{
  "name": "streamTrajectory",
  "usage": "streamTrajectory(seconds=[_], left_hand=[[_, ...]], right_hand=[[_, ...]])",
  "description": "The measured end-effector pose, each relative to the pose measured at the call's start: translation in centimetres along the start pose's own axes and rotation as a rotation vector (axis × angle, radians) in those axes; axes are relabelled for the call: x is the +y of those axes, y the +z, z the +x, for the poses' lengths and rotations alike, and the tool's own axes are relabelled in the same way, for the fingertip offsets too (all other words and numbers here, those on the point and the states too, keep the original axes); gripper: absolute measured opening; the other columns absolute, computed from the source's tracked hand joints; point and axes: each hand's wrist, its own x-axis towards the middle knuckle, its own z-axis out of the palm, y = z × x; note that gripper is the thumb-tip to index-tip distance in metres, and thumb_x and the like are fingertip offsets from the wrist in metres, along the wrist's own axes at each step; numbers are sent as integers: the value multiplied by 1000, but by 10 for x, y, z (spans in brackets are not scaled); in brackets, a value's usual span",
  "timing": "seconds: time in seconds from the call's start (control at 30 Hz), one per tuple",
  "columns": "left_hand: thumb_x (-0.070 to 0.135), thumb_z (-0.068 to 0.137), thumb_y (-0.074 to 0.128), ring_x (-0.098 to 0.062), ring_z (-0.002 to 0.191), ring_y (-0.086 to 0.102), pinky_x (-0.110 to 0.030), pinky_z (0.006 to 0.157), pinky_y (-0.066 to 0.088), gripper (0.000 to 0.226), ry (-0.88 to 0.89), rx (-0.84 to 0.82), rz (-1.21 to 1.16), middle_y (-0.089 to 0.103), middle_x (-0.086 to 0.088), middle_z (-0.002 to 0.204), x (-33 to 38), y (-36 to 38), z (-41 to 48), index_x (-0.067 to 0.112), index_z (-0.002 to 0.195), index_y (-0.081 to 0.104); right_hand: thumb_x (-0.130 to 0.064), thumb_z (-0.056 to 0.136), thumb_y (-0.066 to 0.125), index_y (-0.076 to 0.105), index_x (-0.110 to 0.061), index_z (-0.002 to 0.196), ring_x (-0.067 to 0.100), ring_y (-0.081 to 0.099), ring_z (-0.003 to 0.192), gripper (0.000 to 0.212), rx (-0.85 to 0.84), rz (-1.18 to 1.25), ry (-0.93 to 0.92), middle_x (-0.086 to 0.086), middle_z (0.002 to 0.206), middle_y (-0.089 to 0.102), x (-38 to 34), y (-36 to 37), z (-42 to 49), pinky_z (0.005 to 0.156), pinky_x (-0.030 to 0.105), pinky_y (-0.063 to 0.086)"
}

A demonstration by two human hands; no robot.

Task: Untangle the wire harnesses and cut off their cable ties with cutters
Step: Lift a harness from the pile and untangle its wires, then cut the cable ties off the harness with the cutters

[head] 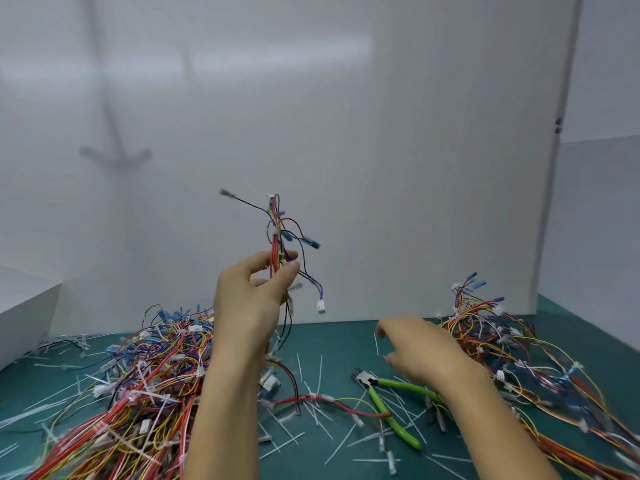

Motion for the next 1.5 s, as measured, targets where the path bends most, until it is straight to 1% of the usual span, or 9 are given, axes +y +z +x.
streamTrajectory(seconds=[0.3,0.7,0.8,1.0,1.13,1.23,1.33,1.4,1.5], left_hand=[[21,93,63,-6,71,67,-25,67,60,18,-152,-258,-205,65,-11,95,8,6,-5,10,92,78],[3,90,63,-20,82,73,-25,68,60,17,-172,-305,-230,76,-8,83,10,6,-7,12,88,78],[-2,85,67,-17,72,73,-23,63,59,18,-164,-264,-258,75,-9,80,12,5,-7,11,81,78],[-1,84,70,-11,71,71,-21,65,59,9,-163,-260,-214,74,-6,79,11,4,-6,5,86,76],[3,88,67,-7,76,71,-20,64,58,9,-174,-275,-186,77,-4,87,10,5,-5,6,91,75],[6,89,67,-10,83,72,-23,67,60,8,-151,-274,-143,78,-6,90,9,7,-6,5,94,73],[11,86,73,-16,84,71,-33,75,62,4,-71,-223,-32,76,-9,87,9,10,-7,9,90,73],[14,83,77,-14,75,67,-40,74,61,3,13,-195,71,74,-10,81,9,12,-8,14,84,73],[21,78,81,-22,70,68,-52,74,59,10,83,-168,164,72,-5,71,11,16,-9,20,77,72]], right_hand=[[-6,95,48,57,-16,120,30,59,115,28,-85,-130,109,8,125,58,10,72,20,86,37,45],[-20,99,54,54,-17,112,25,60,102,14,81,164,109,4,114,60,14,59,22,83,37,50],[-25,98,58,52,-19,104,21,62,91,11,179,323,103,2,103,64,14,36,20,83,39,53],[-18,97,61,63,-18,109,12,59,76,12,636,581,32,-3,94,65,6,-11,6,61,21,44],[-17,100,54,65,-22,109,18,56,72,15,833,726,6,-5,79,63,3,-33,-7,59,31,40],[-24,103,42,62,-28,100,7,40,53,20,749,1035,26,-12,59,43,-1,-44,-11,56,33,31],[-58,92,37,62,-17,104,9,41,64,50,605,1266,14,-7,72,44,-10,-57,-21,61,32,33],[-75,75,45,57,-23,103,11,54,80,61,547,1184,-35,-6,84,52,-16,-59,-29,73,33,43],[-63,74,58,51,-30,105,12,54,81,46,499,998,-87,-8,82,48,-21,-61,-34,77,34,47]])
